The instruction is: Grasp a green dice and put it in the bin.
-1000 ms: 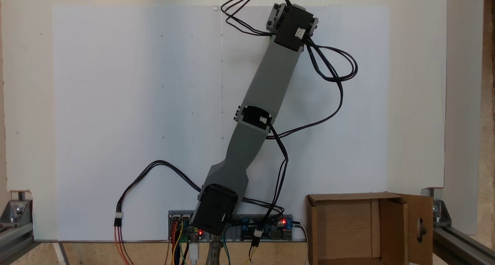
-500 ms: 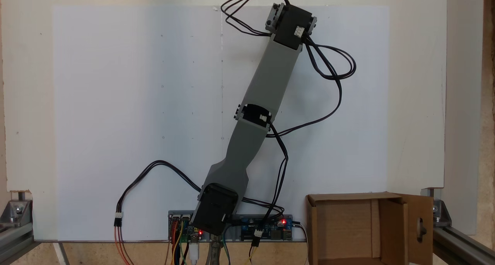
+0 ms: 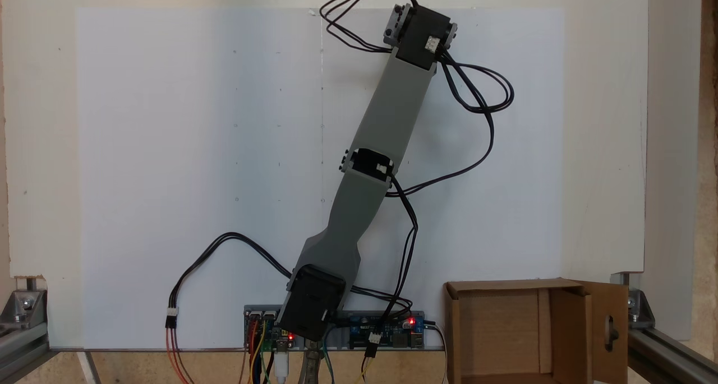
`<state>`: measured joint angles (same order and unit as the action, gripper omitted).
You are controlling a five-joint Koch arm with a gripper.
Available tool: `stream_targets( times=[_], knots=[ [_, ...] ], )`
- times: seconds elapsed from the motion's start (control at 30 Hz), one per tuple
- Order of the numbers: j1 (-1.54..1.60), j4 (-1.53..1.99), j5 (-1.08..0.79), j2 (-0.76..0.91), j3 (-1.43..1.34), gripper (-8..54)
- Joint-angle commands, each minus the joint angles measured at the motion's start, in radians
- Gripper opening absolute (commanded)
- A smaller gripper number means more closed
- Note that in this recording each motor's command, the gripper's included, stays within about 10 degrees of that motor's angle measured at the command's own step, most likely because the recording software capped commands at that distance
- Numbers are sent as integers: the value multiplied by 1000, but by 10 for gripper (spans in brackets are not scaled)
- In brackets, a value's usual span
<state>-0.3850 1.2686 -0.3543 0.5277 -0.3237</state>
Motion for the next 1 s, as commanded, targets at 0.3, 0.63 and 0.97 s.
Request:
stream_targets(
  times=[0.3,0.63,0.97],
  knots=[
    [-3,-11,51,3,55,420],
    [-5,-11,51,-5,55,395],
    [-11,-9,51,-8,55,316]
  ],
)
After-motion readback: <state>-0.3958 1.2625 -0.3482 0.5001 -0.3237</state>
